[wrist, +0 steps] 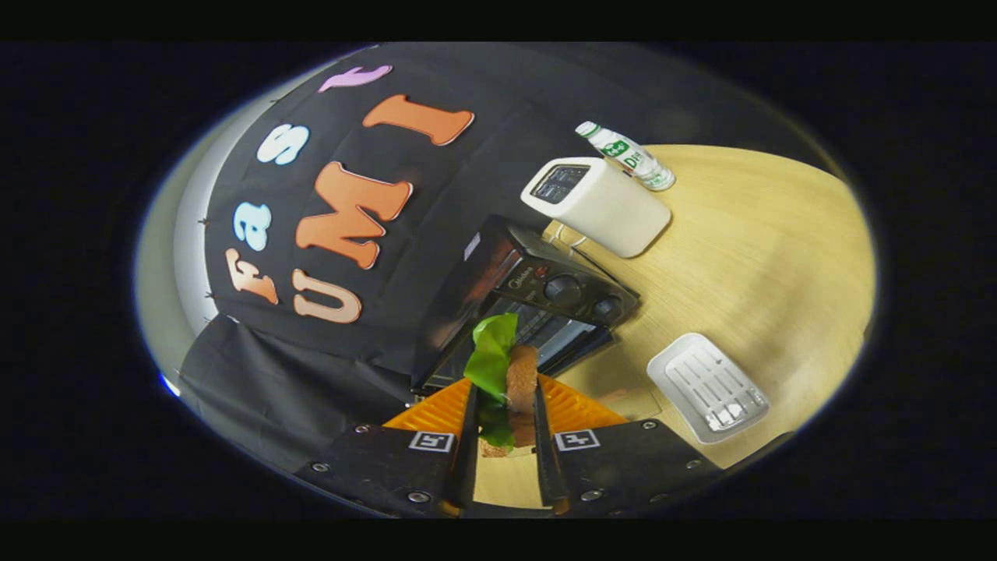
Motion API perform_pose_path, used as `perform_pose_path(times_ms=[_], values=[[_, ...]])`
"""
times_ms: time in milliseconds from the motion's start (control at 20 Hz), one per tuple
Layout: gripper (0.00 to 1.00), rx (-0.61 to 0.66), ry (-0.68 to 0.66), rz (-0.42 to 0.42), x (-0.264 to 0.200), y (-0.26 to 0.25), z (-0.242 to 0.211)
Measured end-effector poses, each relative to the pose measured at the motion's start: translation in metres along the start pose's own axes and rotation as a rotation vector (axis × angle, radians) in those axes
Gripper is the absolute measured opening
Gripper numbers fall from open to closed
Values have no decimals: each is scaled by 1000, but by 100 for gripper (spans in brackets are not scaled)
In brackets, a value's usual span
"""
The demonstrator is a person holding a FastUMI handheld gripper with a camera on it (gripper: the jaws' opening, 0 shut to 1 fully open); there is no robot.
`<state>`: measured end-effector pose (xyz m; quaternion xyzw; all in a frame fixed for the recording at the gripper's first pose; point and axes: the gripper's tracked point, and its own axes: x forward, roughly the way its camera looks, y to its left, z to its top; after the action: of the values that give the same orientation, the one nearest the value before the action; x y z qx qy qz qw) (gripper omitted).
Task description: Open the toaster oven, put the food inside, and close the toaster oven door.
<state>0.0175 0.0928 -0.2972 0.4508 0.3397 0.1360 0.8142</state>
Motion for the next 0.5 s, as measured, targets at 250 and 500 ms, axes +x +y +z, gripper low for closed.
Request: perform_pose_path(times_ms=[250, 500], values=[[33, 124, -48, 17, 46, -2, -20], [33, 204, -81, 32, 96, 7, -29]])
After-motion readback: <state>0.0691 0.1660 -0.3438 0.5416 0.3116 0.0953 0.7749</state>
